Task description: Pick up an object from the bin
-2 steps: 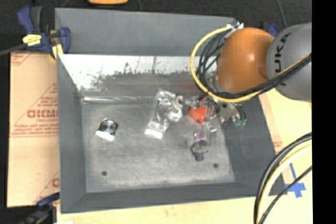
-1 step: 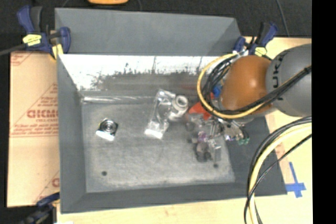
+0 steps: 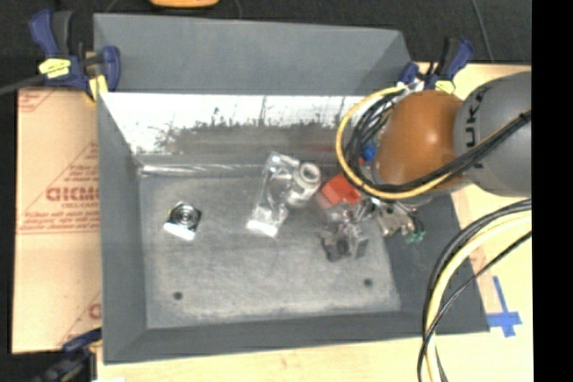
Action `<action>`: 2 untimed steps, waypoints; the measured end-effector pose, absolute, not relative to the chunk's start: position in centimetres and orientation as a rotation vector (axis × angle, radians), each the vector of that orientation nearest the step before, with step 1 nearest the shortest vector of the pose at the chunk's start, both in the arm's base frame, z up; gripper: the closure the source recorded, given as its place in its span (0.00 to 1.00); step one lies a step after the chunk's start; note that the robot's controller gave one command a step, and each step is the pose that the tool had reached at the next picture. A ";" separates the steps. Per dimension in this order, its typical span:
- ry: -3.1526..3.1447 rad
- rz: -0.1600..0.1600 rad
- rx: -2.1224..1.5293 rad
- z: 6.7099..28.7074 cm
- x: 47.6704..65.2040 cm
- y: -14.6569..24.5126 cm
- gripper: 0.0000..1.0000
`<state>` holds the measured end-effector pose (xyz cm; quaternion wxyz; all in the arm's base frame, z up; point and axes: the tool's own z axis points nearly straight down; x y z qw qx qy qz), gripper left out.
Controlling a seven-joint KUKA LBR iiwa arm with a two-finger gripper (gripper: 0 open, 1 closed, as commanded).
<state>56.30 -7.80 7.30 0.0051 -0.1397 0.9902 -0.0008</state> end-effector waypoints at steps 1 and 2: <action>3.105 -0.001 -0.437 7.1 56.2 -7.8 0.00; 3.105 -0.001 -0.436 7.1 56.2 -7.8 1.00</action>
Offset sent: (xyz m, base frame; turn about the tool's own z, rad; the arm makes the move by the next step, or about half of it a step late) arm 0.0000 0.0000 0.0000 0.0000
